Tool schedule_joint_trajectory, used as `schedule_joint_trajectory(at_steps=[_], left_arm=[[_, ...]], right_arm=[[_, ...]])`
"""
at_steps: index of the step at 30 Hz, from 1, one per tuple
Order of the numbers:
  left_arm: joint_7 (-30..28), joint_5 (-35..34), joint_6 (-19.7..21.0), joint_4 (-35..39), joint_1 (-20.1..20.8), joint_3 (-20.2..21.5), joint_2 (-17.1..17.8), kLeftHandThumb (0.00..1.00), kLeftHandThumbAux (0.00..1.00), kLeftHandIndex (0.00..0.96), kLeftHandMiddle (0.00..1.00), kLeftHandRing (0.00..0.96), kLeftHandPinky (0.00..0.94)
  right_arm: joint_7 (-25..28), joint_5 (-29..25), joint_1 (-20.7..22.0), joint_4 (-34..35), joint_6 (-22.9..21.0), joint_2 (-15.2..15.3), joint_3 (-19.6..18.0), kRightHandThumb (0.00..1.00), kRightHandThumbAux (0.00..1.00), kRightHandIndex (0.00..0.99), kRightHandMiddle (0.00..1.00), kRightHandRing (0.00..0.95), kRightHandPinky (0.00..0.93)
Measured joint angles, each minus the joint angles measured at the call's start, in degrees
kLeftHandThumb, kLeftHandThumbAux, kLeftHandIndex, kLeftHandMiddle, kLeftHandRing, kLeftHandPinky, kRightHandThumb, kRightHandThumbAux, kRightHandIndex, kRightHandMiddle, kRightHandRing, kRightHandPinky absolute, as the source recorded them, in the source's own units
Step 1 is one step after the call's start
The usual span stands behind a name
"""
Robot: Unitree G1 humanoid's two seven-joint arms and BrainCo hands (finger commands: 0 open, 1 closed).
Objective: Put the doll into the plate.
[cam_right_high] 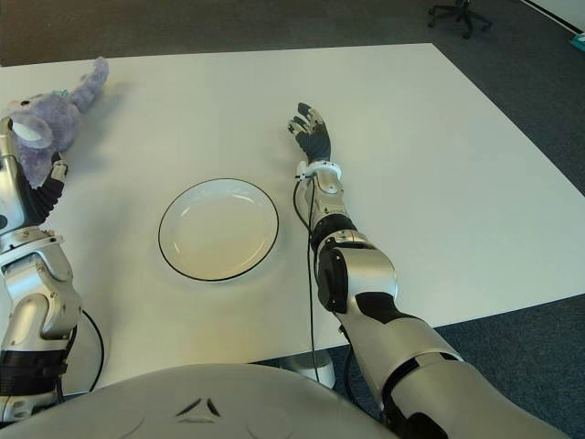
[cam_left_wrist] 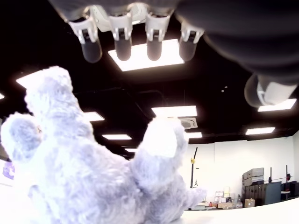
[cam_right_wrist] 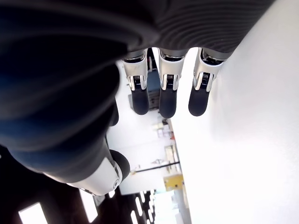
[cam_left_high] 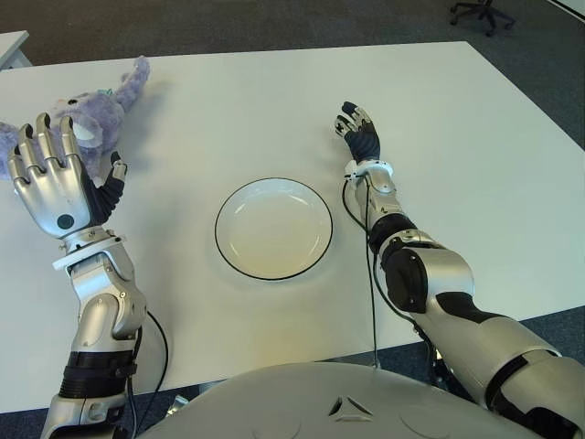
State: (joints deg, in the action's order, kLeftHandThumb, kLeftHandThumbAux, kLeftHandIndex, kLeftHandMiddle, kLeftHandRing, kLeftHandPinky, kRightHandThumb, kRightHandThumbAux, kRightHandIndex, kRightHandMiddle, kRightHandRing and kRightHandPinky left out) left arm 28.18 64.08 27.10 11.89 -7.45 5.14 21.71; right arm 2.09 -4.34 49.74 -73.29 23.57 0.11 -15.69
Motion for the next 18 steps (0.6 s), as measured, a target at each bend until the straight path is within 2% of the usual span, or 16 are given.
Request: schedule_joint_trajectory(at_steps=[2,18], left_arm=[[0.47,-0.58,-0.52,-0.98,0.59,0.42,0.11,0.436,0.277,0.023,0.029,0.043,0.086],[3.08,-6.42,-3.94,-8.21,6.2,1.19,1.29,0.494,0.302,0.043,0.06,0.071,0.115]], right_arm=[[0.07,-0.02,0.02,0.0,0.0,-0.02,-0.01,0.596,0.827,0.159,0.121,0.123,0.168],[0.32,-0.19,0.16,-0.02,0.05,0.15,-0.64,0.623,0.8,0.17,0.138,0.135,0.167]])
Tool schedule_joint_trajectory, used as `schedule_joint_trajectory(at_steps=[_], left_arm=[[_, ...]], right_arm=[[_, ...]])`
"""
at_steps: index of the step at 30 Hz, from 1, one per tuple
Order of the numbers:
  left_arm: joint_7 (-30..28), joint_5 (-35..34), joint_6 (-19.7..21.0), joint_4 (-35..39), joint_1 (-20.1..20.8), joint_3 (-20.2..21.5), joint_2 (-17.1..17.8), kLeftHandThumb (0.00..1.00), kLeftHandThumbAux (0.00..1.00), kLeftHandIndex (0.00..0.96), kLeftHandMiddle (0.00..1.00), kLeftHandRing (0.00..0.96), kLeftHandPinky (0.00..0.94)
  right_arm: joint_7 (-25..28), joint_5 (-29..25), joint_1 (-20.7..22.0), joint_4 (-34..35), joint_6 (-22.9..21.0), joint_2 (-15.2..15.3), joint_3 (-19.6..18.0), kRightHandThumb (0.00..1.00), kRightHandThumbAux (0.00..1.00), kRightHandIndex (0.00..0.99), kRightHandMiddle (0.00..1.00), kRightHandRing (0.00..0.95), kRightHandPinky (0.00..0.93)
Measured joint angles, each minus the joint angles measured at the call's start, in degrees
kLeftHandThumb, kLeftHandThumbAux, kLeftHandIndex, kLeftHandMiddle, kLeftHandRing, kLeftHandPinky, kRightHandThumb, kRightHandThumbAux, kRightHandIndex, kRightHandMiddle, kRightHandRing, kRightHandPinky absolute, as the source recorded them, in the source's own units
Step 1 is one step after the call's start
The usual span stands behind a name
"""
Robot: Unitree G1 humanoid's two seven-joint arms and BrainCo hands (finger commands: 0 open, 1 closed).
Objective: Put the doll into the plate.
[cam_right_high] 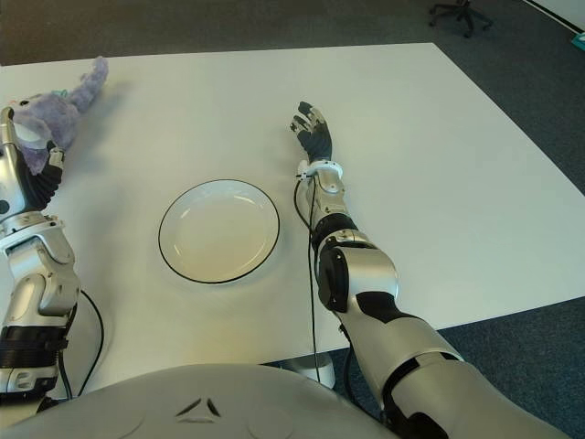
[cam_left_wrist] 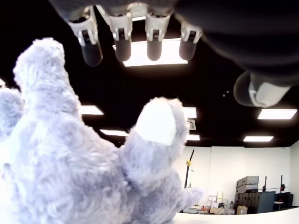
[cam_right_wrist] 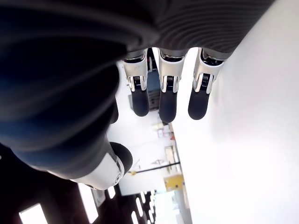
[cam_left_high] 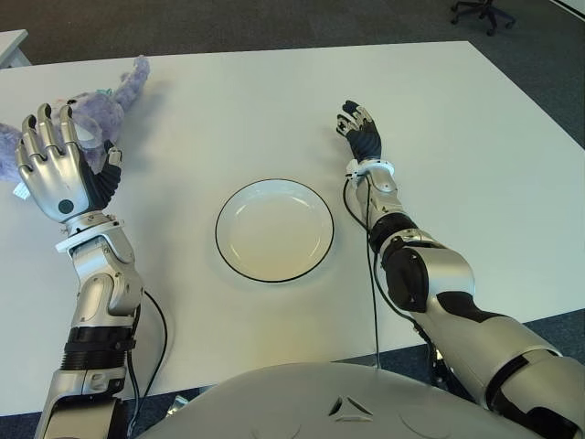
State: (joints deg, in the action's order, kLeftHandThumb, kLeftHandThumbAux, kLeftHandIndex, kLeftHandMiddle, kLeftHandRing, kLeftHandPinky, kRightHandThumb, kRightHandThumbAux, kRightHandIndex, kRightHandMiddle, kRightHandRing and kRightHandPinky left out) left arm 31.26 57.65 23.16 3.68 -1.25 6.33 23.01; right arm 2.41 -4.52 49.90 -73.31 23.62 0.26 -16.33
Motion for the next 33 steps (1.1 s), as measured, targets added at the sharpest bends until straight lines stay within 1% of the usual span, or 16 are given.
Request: schedule_joint_trajectory(at_steps=[6,9,12,15,24,33], left_arm=[[1.18,-2.05,-1.09,-2.88,2.14,0.04,0.29,0.509,0.297,0.038,0.068,0.078,0.109],[1.98,-2.64,-1.71,-4.06,2.89,0.03,0.58,0.516,0.296,0.033,0.074,0.085,0.122],[2.86,-3.03,-2.21,-5.21,3.44,0.02,0.85,0.518,0.299,0.035,0.078,0.089,0.123],[3.44,-3.32,-2.49,-6.49,4.19,0.01,1.1,0.518,0.302,0.04,0.079,0.09,0.122],[4.34,-4.35,-2.88,-8.59,5.25,-0.12,1.56,0.53,0.317,0.056,0.09,0.098,0.136],[5.01,-5.65,-3.39,-10.21,6.93,-0.34,1.73,0.537,0.33,0.081,0.105,0.116,0.16]], right_arm=[[-0.59,0.21,0.07,-0.01,0.04,0.01,0.1,0.619,0.814,0.168,0.143,0.14,0.174],[-0.7,0.26,0.1,-0.03,0.04,-0.01,0.12,0.621,0.807,0.179,0.145,0.145,0.184],[-0.76,0.25,0.13,-0.07,0.04,-0.01,0.1,0.621,0.788,0.193,0.146,0.144,0.175],[-0.9,0.26,0.18,-0.12,0.04,0.01,0.08,0.614,0.792,0.196,0.148,0.143,0.176],[-0.79,0.16,0.23,-0.23,0.03,0.05,-0.11,0.629,0.82,0.172,0.14,0.142,0.173],[-0.51,-0.02,0.25,-0.28,0.03,0.1,-0.47,0.618,0.802,0.191,0.142,0.141,0.166]])
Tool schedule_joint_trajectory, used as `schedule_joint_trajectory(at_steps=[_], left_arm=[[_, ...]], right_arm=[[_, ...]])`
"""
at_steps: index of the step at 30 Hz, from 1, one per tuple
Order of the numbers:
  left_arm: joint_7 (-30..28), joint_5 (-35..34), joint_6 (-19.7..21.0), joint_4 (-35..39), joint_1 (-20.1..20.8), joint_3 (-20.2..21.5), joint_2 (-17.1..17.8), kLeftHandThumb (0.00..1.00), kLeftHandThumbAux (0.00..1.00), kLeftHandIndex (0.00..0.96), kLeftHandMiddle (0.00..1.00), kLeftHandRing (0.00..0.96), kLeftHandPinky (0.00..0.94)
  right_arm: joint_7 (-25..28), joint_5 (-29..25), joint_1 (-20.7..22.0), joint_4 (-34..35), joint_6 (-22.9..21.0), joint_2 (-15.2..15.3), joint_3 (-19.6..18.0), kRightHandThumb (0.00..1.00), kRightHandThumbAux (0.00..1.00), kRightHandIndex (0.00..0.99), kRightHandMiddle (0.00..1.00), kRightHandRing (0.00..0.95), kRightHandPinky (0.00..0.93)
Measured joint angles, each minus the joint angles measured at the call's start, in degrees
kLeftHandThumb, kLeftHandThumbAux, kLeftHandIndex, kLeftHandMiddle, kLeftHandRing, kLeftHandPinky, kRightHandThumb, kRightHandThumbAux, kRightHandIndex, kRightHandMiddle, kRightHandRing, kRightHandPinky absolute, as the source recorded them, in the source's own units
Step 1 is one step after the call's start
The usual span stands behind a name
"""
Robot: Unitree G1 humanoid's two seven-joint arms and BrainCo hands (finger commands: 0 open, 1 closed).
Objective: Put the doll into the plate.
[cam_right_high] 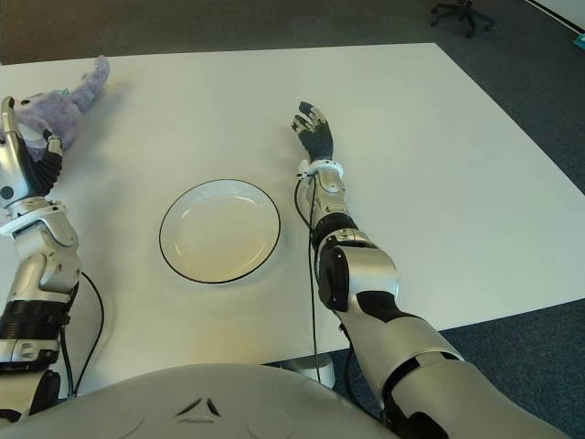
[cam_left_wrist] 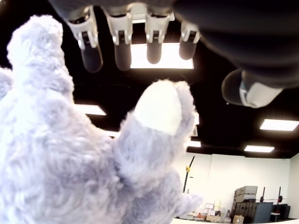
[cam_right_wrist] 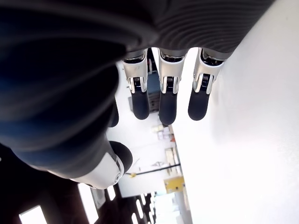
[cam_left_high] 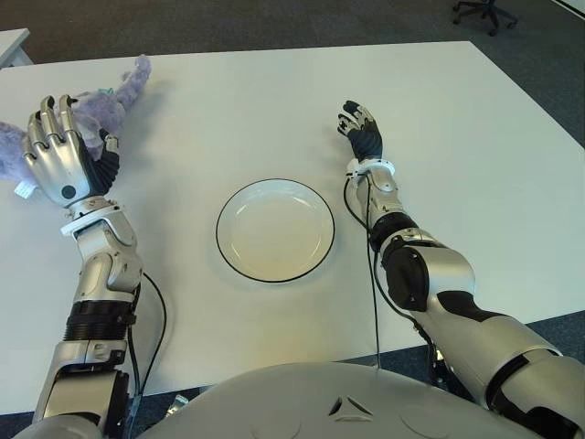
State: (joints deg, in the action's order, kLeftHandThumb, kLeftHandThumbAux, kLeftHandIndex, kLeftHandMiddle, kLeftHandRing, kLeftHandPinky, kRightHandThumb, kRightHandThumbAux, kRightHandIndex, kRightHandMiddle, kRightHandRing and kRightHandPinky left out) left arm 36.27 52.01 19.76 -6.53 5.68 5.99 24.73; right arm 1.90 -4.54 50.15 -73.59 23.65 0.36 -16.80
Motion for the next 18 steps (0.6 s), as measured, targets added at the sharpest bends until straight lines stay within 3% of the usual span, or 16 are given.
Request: schedule_joint_trajectory(at_steps=[18], left_arm=[[1.6,-2.12,-2.75,-4.27,3.08,-0.54,1.37,0.609,0.396,0.121,0.149,0.16,0.204]], right_arm=[[2.71,-2.14,-0.05,-0.06,0.27,1.13,-2.76,0.636,0.782,0.189,0.143,0.126,0.144]])
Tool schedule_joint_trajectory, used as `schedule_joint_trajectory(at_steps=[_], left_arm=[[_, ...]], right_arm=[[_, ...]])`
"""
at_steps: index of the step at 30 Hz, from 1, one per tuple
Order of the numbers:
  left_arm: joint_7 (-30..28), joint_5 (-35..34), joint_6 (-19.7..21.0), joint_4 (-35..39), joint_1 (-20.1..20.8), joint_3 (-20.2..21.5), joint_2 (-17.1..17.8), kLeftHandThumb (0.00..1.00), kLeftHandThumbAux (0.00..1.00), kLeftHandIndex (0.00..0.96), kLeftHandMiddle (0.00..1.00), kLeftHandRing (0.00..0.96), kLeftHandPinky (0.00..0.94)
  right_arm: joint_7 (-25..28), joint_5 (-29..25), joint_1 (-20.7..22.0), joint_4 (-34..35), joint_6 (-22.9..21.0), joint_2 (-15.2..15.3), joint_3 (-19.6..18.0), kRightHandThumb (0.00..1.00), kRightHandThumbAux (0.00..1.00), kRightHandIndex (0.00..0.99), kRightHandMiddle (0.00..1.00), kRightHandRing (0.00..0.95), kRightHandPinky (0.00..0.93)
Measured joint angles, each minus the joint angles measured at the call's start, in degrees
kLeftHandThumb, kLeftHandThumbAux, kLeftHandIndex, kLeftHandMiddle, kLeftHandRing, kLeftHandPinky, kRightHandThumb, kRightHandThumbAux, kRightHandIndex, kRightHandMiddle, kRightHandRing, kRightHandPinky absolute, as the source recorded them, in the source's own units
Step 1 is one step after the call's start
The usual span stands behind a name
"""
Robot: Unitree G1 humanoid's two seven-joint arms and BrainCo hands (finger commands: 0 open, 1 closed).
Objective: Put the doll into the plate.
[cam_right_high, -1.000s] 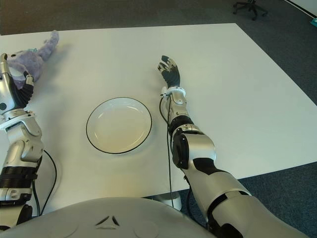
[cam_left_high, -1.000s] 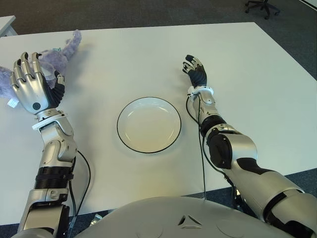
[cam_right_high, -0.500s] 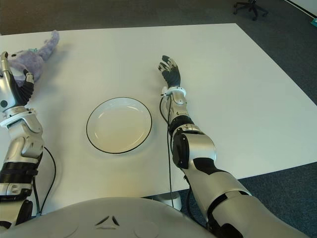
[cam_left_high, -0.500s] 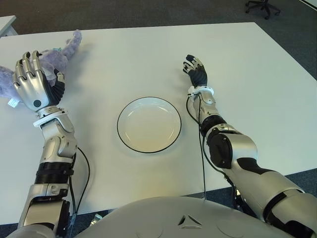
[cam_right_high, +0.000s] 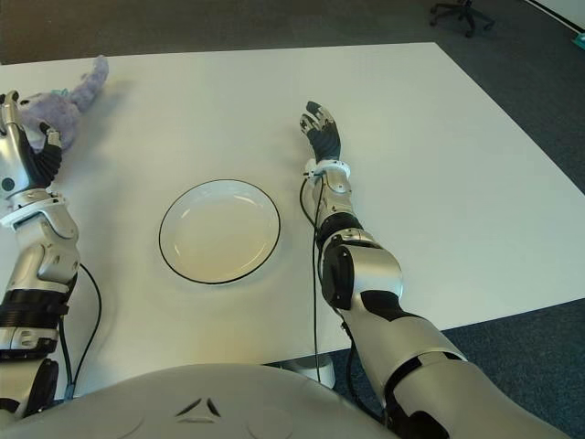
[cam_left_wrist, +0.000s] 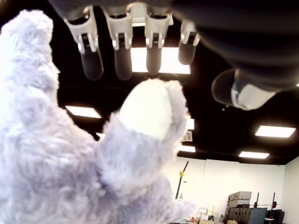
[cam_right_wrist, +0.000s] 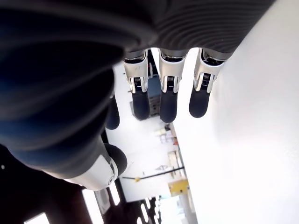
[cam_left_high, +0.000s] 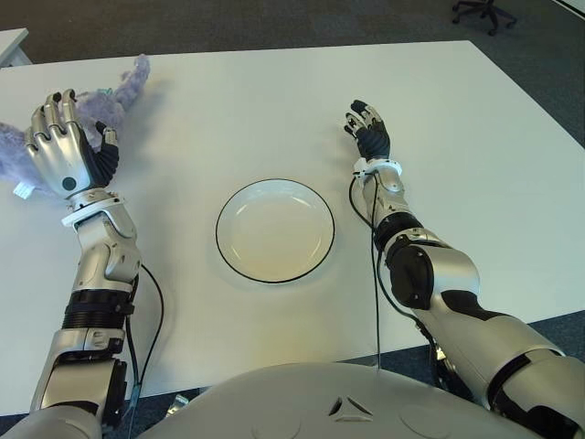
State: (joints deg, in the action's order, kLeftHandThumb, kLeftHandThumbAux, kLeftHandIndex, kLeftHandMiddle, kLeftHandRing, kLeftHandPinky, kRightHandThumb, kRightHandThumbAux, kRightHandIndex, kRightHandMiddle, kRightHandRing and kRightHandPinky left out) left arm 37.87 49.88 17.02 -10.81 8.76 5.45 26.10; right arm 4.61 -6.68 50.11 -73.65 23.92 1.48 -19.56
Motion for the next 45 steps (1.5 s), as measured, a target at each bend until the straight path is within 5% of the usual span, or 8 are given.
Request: schedule_joint_trajectory(at_steps=[14,45], left_arm=[[1.76,-3.3,-3.6,-2.74,1.81,0.15,0.19,0.661,0.418,0.145,0.183,0.187,0.229],[1.76,-6.36,-4.09,-6.05,4.11,0.1,1.26,0.685,0.42,0.155,0.186,0.207,0.267]], right_arm=[[1.41,-0.48,0.02,0.04,0.09,-0.05,-0.83,0.681,0.79,0.179,0.142,0.12,0.144],[1.87,-0.51,0.08,0.23,0.1,-0.29,-1.69,0.702,0.782,0.181,0.148,0.125,0.146]])
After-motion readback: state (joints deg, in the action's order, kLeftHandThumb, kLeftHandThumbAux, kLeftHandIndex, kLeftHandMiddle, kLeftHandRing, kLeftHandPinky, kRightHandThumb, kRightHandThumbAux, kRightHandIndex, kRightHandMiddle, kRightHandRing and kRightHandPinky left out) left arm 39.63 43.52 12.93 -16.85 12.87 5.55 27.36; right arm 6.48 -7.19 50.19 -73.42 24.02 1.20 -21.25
